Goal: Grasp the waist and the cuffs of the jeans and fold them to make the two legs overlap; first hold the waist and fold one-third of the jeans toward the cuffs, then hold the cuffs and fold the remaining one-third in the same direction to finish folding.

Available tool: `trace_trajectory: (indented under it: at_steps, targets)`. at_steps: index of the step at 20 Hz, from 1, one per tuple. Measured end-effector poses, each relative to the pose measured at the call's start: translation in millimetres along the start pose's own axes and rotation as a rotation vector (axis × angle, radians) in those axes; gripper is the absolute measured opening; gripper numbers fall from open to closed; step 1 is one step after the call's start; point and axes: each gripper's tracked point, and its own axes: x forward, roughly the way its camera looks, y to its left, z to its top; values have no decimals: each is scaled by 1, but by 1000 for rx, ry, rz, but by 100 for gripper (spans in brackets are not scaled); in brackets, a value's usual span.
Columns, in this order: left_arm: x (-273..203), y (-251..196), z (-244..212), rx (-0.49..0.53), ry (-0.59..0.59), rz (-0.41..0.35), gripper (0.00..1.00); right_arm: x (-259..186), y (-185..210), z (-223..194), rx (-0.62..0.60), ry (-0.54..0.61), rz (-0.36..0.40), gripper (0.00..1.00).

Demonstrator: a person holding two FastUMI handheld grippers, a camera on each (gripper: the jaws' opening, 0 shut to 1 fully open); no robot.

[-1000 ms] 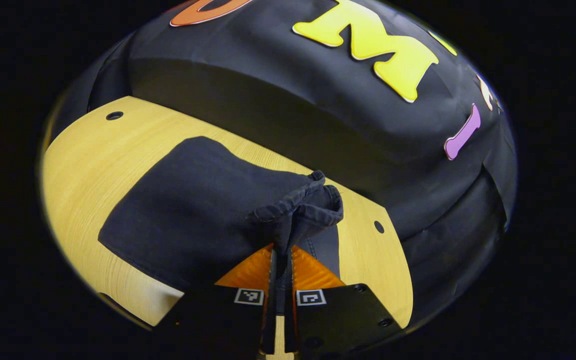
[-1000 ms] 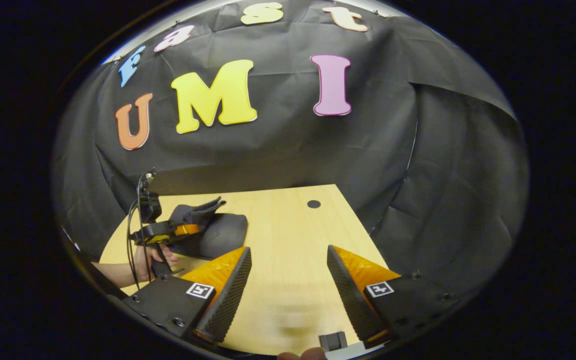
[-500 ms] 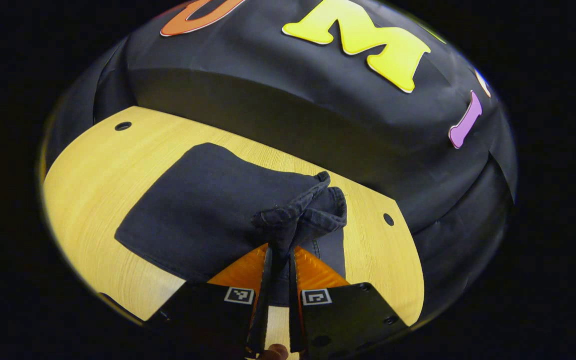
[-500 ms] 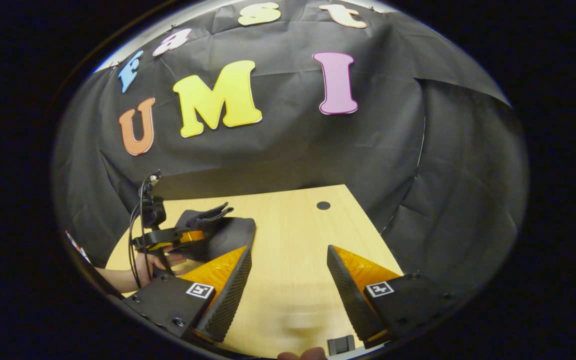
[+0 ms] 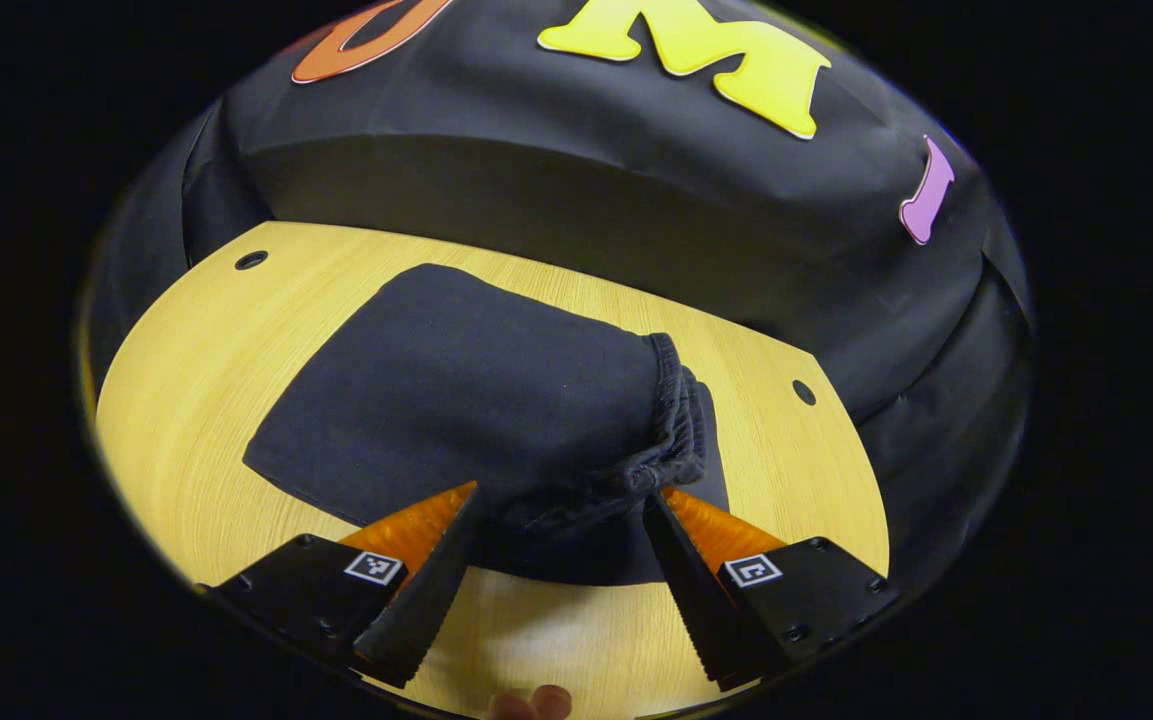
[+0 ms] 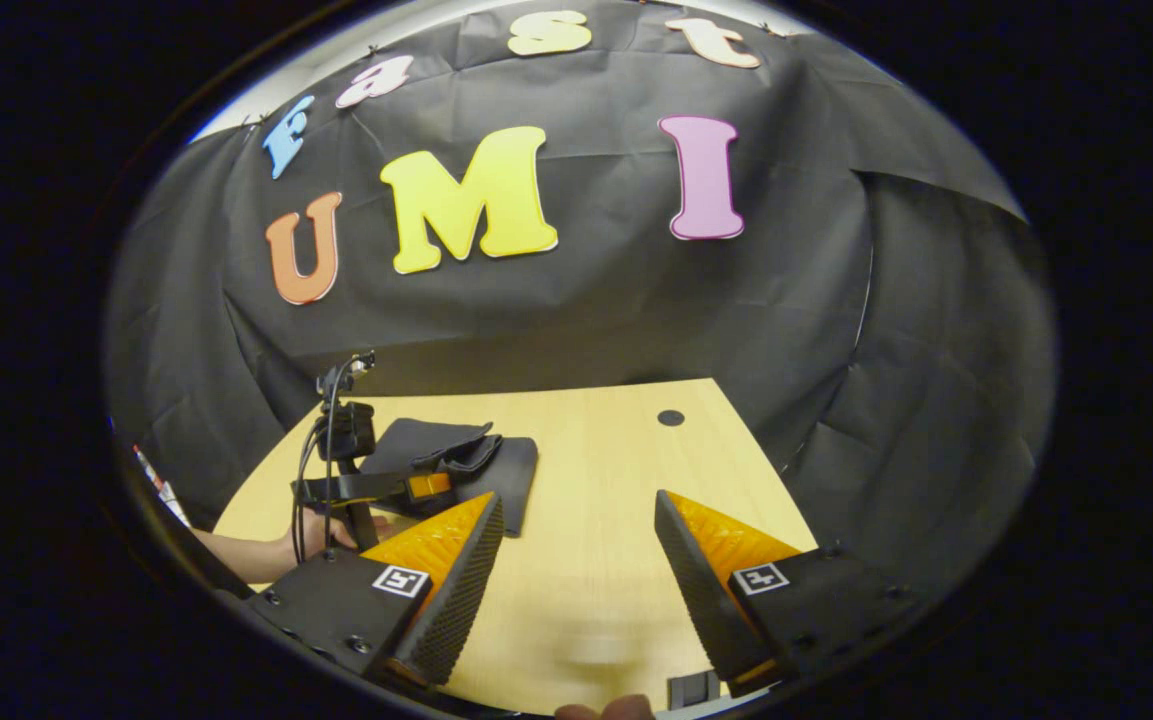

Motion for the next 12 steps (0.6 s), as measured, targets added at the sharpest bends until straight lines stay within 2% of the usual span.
trace_trajectory:
  at_steps: [2, 3, 7, 8, 12]
  targets:
    - [-11, -6, 3, 33, -16, -9, 100, -1, 2, 1, 2, -3, 2, 94]
    - [-18, -7, 7, 62, -32, -5, 100, -1, 6, 5, 2, -10, 8, 92]
    - [-54, -10, 22, 110, -86, -25, 100, 3, 39, 23, -24, -61, 64, 92]
    - [-66, -6, 33, 130, -119, -23, 100, 6, 51, 30, -36, -78, 80, 94]
    - [-143, 8, 102, 221, -332, -16, 100, 14, 110, 64, -66, -165, 159, 94]
